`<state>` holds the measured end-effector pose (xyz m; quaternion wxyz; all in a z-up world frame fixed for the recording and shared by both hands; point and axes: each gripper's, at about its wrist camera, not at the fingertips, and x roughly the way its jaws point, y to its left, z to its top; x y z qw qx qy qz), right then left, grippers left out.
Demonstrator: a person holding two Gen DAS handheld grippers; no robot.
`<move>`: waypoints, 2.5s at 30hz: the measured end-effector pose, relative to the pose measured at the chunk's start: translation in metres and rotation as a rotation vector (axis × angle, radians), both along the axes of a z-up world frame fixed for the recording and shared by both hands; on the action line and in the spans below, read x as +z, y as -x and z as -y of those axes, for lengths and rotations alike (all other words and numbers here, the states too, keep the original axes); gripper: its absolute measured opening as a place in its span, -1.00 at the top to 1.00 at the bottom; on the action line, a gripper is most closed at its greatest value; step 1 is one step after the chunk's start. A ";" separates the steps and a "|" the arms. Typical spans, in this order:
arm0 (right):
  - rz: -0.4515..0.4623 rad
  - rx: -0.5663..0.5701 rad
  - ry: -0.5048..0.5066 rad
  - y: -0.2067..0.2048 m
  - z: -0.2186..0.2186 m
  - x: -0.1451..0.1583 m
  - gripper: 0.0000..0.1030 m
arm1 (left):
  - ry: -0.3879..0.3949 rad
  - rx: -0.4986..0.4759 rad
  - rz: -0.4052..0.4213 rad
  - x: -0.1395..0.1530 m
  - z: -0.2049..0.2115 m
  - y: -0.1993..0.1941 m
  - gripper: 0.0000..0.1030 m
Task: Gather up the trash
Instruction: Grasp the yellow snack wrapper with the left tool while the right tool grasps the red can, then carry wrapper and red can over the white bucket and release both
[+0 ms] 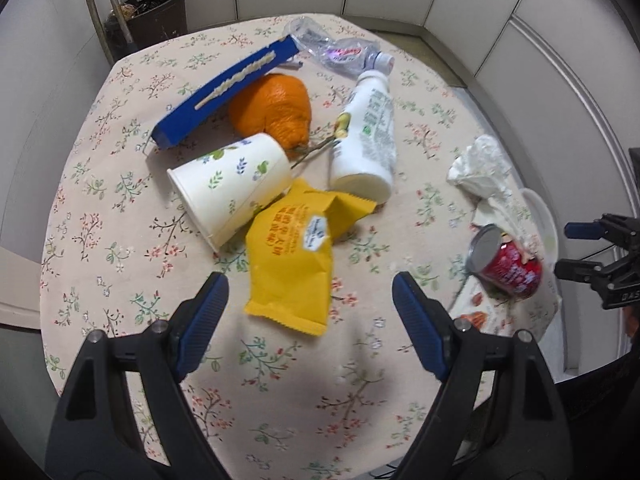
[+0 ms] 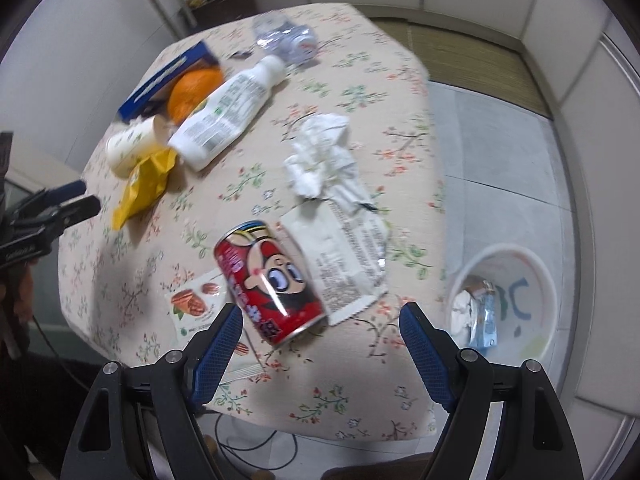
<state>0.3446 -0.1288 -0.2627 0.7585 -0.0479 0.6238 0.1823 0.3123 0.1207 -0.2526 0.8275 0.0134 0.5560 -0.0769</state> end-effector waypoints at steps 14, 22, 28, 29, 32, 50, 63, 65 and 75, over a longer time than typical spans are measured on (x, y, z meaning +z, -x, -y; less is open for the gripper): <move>-0.036 0.079 0.034 0.011 -0.018 -0.015 -0.59 | -0.146 -0.021 -0.079 -0.040 0.009 -0.001 0.11; -0.079 0.098 0.083 0.013 -0.020 -0.040 -0.59 | -0.178 -0.033 -0.059 -0.040 0.006 -0.001 0.75; -0.072 0.101 0.079 0.015 -0.020 -0.039 -0.59 | -0.121 -0.027 -0.003 -0.018 0.005 0.003 0.89; -0.069 0.100 0.077 0.015 -0.020 -0.039 -0.59 | -0.112 -0.031 0.005 -0.013 0.006 0.005 0.89; -0.068 0.098 0.076 0.014 -0.020 -0.042 -0.59 | -0.081 -0.052 0.024 -0.003 0.013 0.009 0.90; 0.003 0.156 -0.031 0.009 -0.025 -0.059 -0.21 | -0.046 -0.118 0.030 0.004 0.037 0.025 0.90; 0.083 0.146 -0.086 0.009 -0.028 -0.016 -0.15 | -0.067 -0.173 0.086 0.022 0.065 0.031 0.90; 0.086 0.144 -0.079 0.010 -0.023 -0.012 -0.14 | -0.067 -0.180 0.092 0.023 0.070 0.033 0.90; 0.123 0.138 -0.032 0.017 -0.007 0.011 -0.12 | -0.080 -0.214 0.096 0.024 0.090 0.037 0.90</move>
